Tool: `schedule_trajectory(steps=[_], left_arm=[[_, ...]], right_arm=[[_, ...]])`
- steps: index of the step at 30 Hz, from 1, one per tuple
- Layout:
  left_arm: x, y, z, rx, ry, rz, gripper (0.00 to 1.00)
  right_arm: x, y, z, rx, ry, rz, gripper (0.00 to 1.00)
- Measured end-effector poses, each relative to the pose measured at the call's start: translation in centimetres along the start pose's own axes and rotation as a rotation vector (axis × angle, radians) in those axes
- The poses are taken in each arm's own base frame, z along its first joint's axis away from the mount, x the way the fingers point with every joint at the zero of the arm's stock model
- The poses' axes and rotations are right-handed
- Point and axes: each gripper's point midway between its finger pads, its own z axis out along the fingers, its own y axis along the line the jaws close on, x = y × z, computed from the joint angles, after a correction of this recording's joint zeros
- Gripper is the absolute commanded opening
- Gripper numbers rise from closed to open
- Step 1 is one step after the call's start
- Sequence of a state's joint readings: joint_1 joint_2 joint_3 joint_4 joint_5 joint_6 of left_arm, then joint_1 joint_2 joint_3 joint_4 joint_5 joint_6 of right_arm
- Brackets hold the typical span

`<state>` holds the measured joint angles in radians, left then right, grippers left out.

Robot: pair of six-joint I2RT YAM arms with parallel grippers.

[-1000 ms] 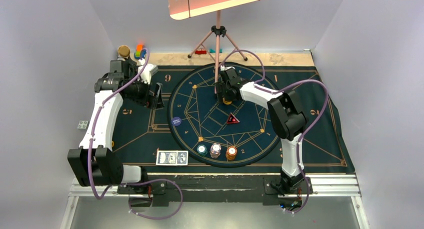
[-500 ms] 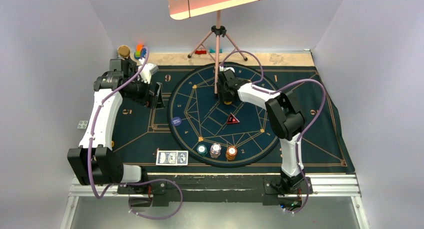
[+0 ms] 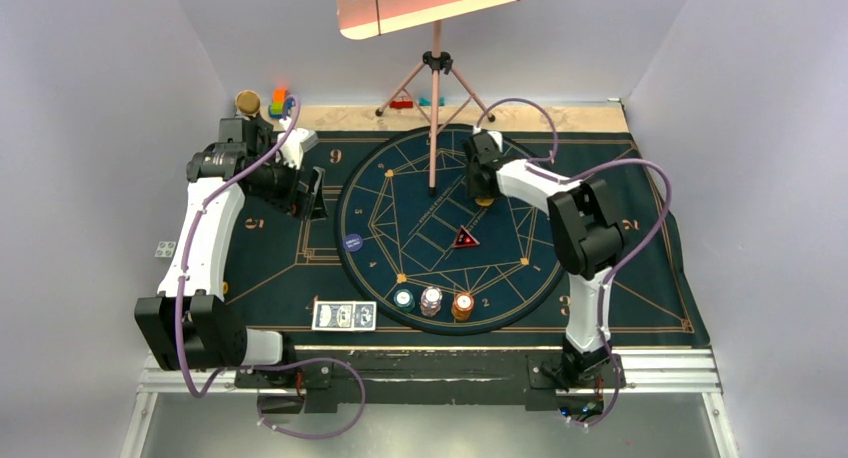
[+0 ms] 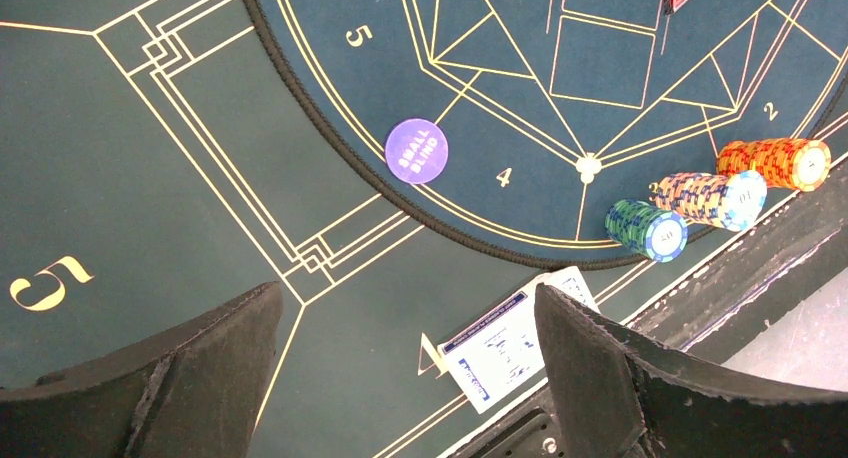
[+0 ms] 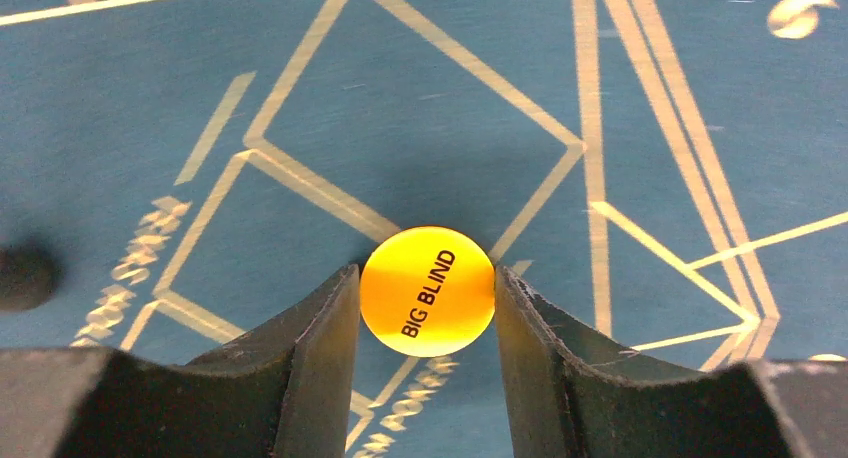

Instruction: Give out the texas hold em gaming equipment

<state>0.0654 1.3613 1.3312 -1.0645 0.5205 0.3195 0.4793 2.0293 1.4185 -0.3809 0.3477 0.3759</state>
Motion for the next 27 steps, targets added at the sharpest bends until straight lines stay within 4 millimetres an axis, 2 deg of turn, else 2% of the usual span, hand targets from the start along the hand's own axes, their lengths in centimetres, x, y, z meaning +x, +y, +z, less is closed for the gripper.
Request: schedule_trajectory(steps=[6, 14, 16, 21, 23, 27], left_arm=[[0.0, 0.0, -0.1, 0.001, 0.002, 0.006, 1.00], [-0.4, 0.2, 0.0, 0.001, 0.004, 0.012, 1.00], [-0.3, 0.2, 0.0, 0.004, 0.009, 0.009, 1.00], [-0.2, 0.1, 0.0, 0.007, 0.014, 0.009, 1.00], [-0.1, 0.0, 0.0, 0.012, 0.013, 0.011, 1.00], [-0.2, -0.1, 0.0, 0.022, 0.011, 0.018, 1.00]], right_arm=[[-0.6, -6.3, 0.9, 0.112, 0.024, 0.096, 0.39], [-1.1, -10.6, 1.4, 0.175, 0.043, 0.162, 0.40], [-1.4, -11.2, 1.2, 0.184, 0.050, 0.171, 0.49], [-2.2, -11.8, 1.1, 0.183, 0.043, 0.193, 0.83], [-1.9, -11.6, 1.1, 0.178, 0.052, 0.189, 0.88], [-1.0, -10.6, 0.2, 0.158, 0.055, 0.166, 0.91]])
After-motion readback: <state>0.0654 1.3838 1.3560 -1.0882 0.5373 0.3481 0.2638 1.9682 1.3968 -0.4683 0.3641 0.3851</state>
